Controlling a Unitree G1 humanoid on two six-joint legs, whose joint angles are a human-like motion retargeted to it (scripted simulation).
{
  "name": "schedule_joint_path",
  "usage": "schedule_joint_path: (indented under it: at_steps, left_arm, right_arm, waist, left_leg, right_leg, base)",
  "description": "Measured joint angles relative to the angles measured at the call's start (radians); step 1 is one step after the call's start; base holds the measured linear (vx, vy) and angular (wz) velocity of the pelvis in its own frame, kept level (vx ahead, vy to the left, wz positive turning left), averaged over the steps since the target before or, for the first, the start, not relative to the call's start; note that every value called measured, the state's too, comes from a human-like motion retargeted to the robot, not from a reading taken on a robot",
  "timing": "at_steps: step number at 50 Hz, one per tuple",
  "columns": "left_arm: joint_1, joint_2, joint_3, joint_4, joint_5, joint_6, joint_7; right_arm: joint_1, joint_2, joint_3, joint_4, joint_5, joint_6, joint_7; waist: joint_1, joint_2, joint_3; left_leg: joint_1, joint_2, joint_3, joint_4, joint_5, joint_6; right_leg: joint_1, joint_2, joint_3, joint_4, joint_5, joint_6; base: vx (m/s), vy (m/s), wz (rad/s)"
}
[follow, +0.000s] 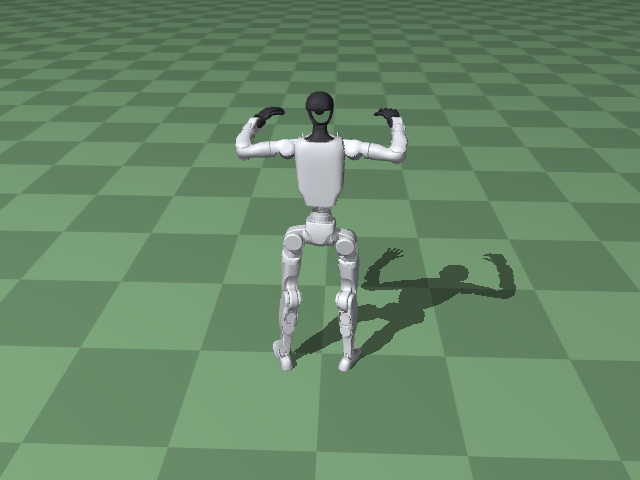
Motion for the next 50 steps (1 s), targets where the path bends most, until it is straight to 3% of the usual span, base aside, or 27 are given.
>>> schedule_joint_path:
  at_steps: [8,30,41,50]
  left_arm:
    - [-0.062,-0.008,-0.047,-0.006,0.007,0.003,0.009]
    - [-0.112,-0.033,-0.088,0.011,0.027,0.015,0.012]
    - [-0.148,-0.05,-0.117,0.034,0.038,-0.006,0.042]
    - [-0.221,-0.074,-0.212,0.02,-0.015,-0.017,0.08]
  right_arm:
    - [0.083,0.017,-0.074,-0.026,0.02,0.001,0.003]
    - [0.114,0.001,-0.105,-0.016,-0.006,-0.001,-0.016]
    - [0.094,0.003,-0.091,0.018,-0.016,-0.013,-0.032]
    - [-0.017,0.033,0.008,0.021,0.143,-0.024,-0.076]
  waist:
    - [0.012,0.001,0.001]
    - [0.038,0.005,0.013]
    - [0.065,-0.007,0.023]
    - [0.085,-0.034,0.063]
  left_leg:
    - [0.004,-0.008,0.006,-0.004,-0.007,0.001]
    - [0.008,-0.024,0.0,-0.017,-0.006,0.021]
    - [-0.018,0.022,0.004,0.007,0.004,-0.001]
    - [-0.07,-0.001,0.005,0.1,-0.004,0.04]
  right_leg:
    - [-0.001,-0.007,0.005,-0.001,0.0,0.0]
    - [-0.011,-0.028,-0.02,0.024,0.006,0.0]
    - [-0.014,0.024,0.003,-0.009,-0.013,0.0]
    - [-0.011,-0.005,0.016,-0.012,-0.01,0.0]
  base:
    - [0.01,0.01,-0.01]
    - [0.0,0.0,0.01]
    - [-0.03,-0.14,-0.05]
    - [-0.01,-0.05,-0.04]
